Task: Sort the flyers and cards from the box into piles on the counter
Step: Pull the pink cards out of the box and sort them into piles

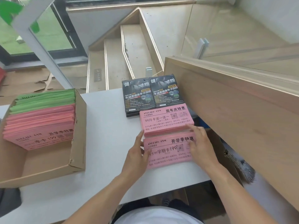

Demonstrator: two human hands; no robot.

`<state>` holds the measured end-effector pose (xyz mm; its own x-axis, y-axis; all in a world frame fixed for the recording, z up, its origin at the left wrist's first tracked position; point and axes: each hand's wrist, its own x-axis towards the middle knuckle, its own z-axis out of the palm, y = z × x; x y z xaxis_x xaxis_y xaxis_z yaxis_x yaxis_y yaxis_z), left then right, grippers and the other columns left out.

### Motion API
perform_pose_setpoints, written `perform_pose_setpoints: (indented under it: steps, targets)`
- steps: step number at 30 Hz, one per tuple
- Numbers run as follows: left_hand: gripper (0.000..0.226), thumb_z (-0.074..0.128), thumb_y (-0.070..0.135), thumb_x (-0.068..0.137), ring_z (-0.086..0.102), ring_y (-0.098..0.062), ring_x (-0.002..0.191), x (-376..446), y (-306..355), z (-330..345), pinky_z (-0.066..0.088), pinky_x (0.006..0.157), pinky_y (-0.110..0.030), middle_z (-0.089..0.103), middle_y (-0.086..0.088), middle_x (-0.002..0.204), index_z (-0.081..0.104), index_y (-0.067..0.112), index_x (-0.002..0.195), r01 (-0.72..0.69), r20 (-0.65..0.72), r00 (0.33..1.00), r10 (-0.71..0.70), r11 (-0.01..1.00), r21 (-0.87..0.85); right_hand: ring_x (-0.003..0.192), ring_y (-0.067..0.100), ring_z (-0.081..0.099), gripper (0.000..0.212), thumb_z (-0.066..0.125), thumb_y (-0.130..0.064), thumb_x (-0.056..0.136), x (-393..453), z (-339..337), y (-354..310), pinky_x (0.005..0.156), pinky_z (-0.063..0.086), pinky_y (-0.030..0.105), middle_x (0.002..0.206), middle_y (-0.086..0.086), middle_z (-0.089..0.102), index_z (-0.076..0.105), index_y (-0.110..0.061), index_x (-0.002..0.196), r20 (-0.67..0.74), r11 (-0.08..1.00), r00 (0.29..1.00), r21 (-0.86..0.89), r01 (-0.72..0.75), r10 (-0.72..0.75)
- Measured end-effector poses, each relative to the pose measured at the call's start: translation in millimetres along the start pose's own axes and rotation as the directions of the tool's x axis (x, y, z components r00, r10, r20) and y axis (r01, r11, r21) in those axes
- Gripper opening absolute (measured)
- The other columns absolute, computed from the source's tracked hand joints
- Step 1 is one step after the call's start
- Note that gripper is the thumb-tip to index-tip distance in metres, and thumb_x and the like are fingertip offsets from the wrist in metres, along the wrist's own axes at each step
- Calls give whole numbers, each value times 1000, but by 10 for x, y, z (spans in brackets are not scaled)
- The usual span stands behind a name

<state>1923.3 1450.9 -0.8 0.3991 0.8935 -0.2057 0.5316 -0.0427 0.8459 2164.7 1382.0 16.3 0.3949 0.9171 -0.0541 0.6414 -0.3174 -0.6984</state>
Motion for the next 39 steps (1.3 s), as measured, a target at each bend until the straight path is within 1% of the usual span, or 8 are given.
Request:
perform_pose_setpoints:
  steps: [4, 8, 11, 14, 19, 28, 33, 39]
  targets:
    - [78, 59, 20, 99, 64, -2, 88, 129, 40, 62, 59, 77, -32, 60, 19, 104, 11, 45, 156, 60, -12, 998, -60, 996, 65, 80, 6, 60, 62, 59, -2, 94, 85, 68, 57, 58, 57, 25, 130, -9, 41, 41, -33, 146, 19, 985, 1000, -171, 9, -6]
    - [114, 80, 36, 83, 56, -8, 106, 77, 5, 23, 52, 94, -34, 50, 16, 122, -5, 39, 159, 104, 3, 994, -105, 986, 128, 118, 8, 46, 65, 70, -7, 88, 79, 83, 46, 91, 57, 32, 139, -8, 37, 43, -30, 143, -72, 971, 997, -240, -11, -7]
    - [140, 89, 45, 68, 38, -9, 119, -91, -67, 40, 39, 105, -30, 37, 18, 127, -20, 39, 155, 30, 79, 995, -56, 956, 292, 130, 13, 33, 63, 71, -11, 86, -59, 26, 17, 104, 49, 38, 145, -9, 31, 43, -34, 137, 49, 961, 994, -264, -85, 102]
    - [131, 85, 39, 71, 34, -9, 121, -165, -117, 156, 31, 100, -22, 40, 15, 140, -12, 33, 159, -48, 41, 999, 34, 920, 389, 122, 12, 33, 57, 68, -13, 86, -209, 51, 44, 95, 51, 31, 144, -8, 29, 39, -33, 131, 168, 932, 959, -323, -163, 226]
    - [106, 74, 32, 84, 38, -8, 120, -70, -111, 218, 36, 97, -23, 46, 11, 140, -1, 34, 160, -6, -44, 999, 22, 943, 334, 105, 9, 42, 37, 70, -18, 88, -120, 74, 119, 68, 42, 16, 133, -5, 46, 46, -27, 115, 62, 943, 980, -291, -162, 187]
    - [107, 73, 32, 84, 40, -12, 116, -31, -89, 240, 46, 93, -32, 47, 9, 137, -3, 36, 159, 18, -60, 998, 4, 934, 358, 113, 14, 47, 47, 68, -17, 86, 60, 25, 156, 81, 54, 31, 136, -4, 43, 43, -29, 124, 163, 926, 962, -345, -151, 218]
    - [110, 77, 34, 81, 38, -9, 119, -54, -63, 219, 42, 94, -26, 46, 12, 139, -1, 35, 160, 22, -47, 999, -6, 937, 348, 133, 24, 35, 49, 65, -26, 90, -23, 83, 82, 105, 43, 42, 146, 1, 35, 40, -25, 133, 109, 894, 984, -441, -78, 139]
    - [108, 78, 36, 80, 37, -8, 123, -70, -99, 245, 38, 98, -23, 43, 13, 144, 6, 32, 160, 12, -53, 999, 7, 942, 335, 140, 21, 29, 55, 65, -26, 90, -59, 149, 0, 113, 36, 42, 151, 0, 33, 40, -27, 139, 128, 885, 987, -465, -27, 97]
